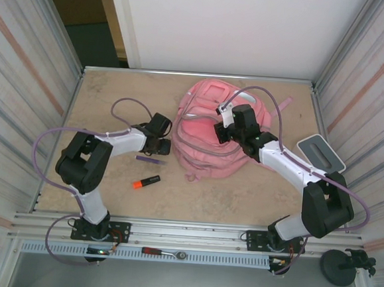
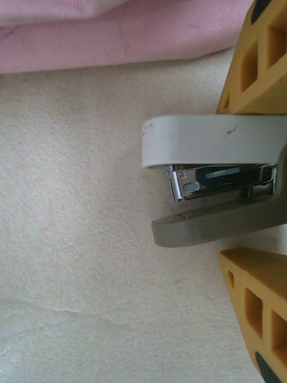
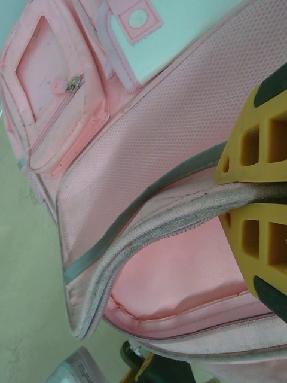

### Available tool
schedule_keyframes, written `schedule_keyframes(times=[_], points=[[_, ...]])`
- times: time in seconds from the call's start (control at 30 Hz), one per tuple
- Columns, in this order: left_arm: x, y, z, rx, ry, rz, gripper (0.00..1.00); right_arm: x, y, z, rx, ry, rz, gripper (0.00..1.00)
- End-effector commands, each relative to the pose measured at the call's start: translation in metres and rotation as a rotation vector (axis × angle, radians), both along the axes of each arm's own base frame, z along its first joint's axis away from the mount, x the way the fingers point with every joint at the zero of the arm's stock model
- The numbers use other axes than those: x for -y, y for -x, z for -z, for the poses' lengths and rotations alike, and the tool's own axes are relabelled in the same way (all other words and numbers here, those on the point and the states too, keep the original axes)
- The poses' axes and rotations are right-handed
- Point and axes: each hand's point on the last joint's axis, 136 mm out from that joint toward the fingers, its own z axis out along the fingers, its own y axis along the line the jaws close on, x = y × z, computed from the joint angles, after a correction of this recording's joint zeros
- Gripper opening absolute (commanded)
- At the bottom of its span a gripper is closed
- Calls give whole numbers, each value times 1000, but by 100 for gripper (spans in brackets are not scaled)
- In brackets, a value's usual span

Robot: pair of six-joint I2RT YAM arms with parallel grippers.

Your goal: Pack books, pencil case, and school supplies into a backpack

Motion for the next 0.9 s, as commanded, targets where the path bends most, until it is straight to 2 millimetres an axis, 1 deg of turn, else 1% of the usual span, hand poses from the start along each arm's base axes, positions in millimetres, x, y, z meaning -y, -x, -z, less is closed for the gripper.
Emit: schedule_keyframes(times=[0.0, 0.07, 0.13, 0.2, 0.27, 0.33, 0.4, 0.47, 0.57, 0.67, 0.77, 0.87], points=[[-3, -6, 0, 11, 8, -15, 53, 7, 4, -4, -17, -25, 39, 0], [-4, -10, -4, 22, 4, -16, 47, 8, 4, -4, -19, -25, 41, 0], [-5, -13, -15, 56, 2, -15, 41, 9, 5, -5, -20, -30, 47, 0], [-8, -15, -35, 113, 10, -30, 35, 9, 5, -7, -27, -39, 52, 0], [-10, -12, -60, 181, 29, -44, 32, 7, 6, -10, -39, -53, 52, 0], [-5, -6, -87, 249, 71, -42, 31, 6, 7, -13, -57, -65, 52, 0], [14, 3, -111, 308, 158, 4, 30, 5, 6, -21, -64, -86, 55, 0], [42, 11, -134, 346, 290, 54, 30, 5, 5, -31, -73, -126, 60, 0], [81, 16, -158, 350, 494, 94, 29, 5, -1, -49, -85, -220, 90, 0], [113, 13, -174, 350, 597, 100, 29, 2, -7, -64, -109, -328, 107, 0], [136, 2, -183, 325, 678, 94, 29, -1, -13, -80, -106, -399, 116, 0], [156, -9, -189, 305, 752, 94, 30, -3, -17, -93, -94, -441, 120, 0]])
